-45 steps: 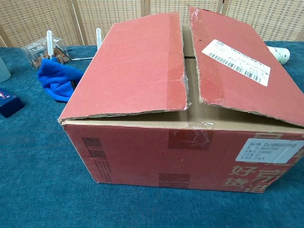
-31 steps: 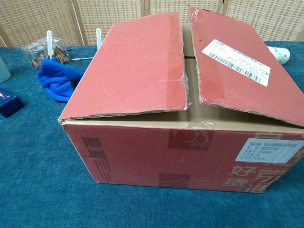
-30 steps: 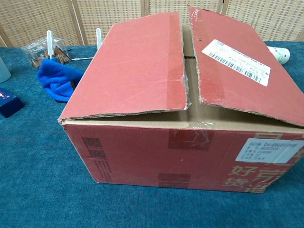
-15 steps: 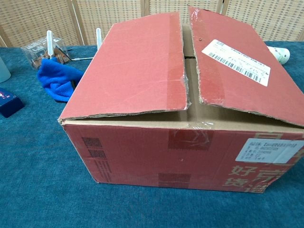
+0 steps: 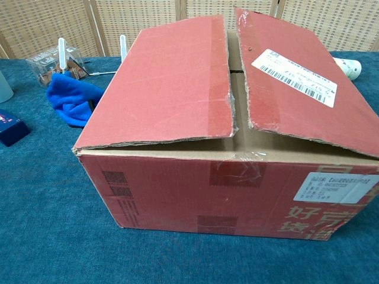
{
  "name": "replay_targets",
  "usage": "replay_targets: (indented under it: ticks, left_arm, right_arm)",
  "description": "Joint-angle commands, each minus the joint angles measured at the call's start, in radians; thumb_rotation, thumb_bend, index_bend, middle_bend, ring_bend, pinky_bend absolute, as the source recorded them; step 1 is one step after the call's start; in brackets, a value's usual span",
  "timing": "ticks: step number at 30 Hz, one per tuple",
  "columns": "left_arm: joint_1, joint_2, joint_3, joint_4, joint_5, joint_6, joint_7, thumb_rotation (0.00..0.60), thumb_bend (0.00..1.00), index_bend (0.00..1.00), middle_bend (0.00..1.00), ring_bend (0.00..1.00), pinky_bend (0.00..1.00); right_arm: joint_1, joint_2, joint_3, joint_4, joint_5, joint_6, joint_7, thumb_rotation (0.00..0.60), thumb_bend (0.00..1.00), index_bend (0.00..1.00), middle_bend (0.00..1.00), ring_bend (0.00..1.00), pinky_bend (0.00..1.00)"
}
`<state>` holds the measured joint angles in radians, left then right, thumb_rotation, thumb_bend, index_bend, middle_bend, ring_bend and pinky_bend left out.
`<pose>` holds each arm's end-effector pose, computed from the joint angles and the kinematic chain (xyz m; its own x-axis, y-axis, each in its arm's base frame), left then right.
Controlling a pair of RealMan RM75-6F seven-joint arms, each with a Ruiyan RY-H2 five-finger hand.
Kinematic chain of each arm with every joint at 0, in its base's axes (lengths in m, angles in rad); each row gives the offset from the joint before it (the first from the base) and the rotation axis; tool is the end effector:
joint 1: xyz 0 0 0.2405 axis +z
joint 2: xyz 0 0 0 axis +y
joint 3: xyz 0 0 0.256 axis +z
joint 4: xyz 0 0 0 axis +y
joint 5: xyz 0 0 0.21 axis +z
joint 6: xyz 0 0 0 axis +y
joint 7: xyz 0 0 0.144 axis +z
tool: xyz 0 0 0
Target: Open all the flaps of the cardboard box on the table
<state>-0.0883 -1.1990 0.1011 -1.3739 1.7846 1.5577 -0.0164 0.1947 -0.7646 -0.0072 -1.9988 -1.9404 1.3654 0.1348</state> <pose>-0.3199 0.1472 0.1263 0.5330 0.0687 0.8433 0.8168 -0.3017 -0.4916 -0.1897 -0.1699 0.1833 0.3496 -0.1789 0.9197 -0.8373 -0.5002 0.2209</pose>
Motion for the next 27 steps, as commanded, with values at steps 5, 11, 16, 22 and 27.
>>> replay_targets:
  ticks: [5,11,16,22,27]
  left_arm:
    - [-0.006,-0.014,-0.003,0.017,-0.014,-0.014,-0.008,0.600,0.24,0.00,0.00,0.00,0.00]
    - [-0.012,-0.040,-0.009,0.067,-0.016,-0.004,-0.043,0.600,0.24,0.00,0.00,0.00,0.00]
    - [-0.017,-0.051,-0.009,0.081,-0.023,-0.013,-0.048,0.600,0.24,0.00,0.00,0.00,0.00]
    - [-0.021,-0.060,-0.008,0.091,-0.031,-0.022,-0.052,0.600,0.24,0.00,0.00,0.00,0.00]
    - [-0.021,-0.063,-0.010,0.096,-0.040,-0.024,-0.055,0.600,0.24,0.00,0.00,0.00,0.00]
  right_arm:
    - [0.082,0.005,0.002,0.010,-0.052,-0.059,0.056,0.600,0.16,0.00,0.00,0.00,0.00]
    - [0.130,-0.014,-0.007,0.035,-0.086,-0.082,0.097,0.600,0.16,0.00,0.00,0.00,0.00]
    - [0.152,-0.036,-0.008,0.053,-0.094,-0.089,0.087,0.600,0.16,0.00,0.00,0.00,0.00]
    - [0.170,-0.061,-0.013,0.048,-0.110,-0.102,0.045,0.600,0.17,0.00,0.00,0.00,0.00]
    - [0.194,-0.088,-0.006,0.017,-0.111,-0.129,-0.002,0.600,0.23,0.00,0.00,0.00,0.00]
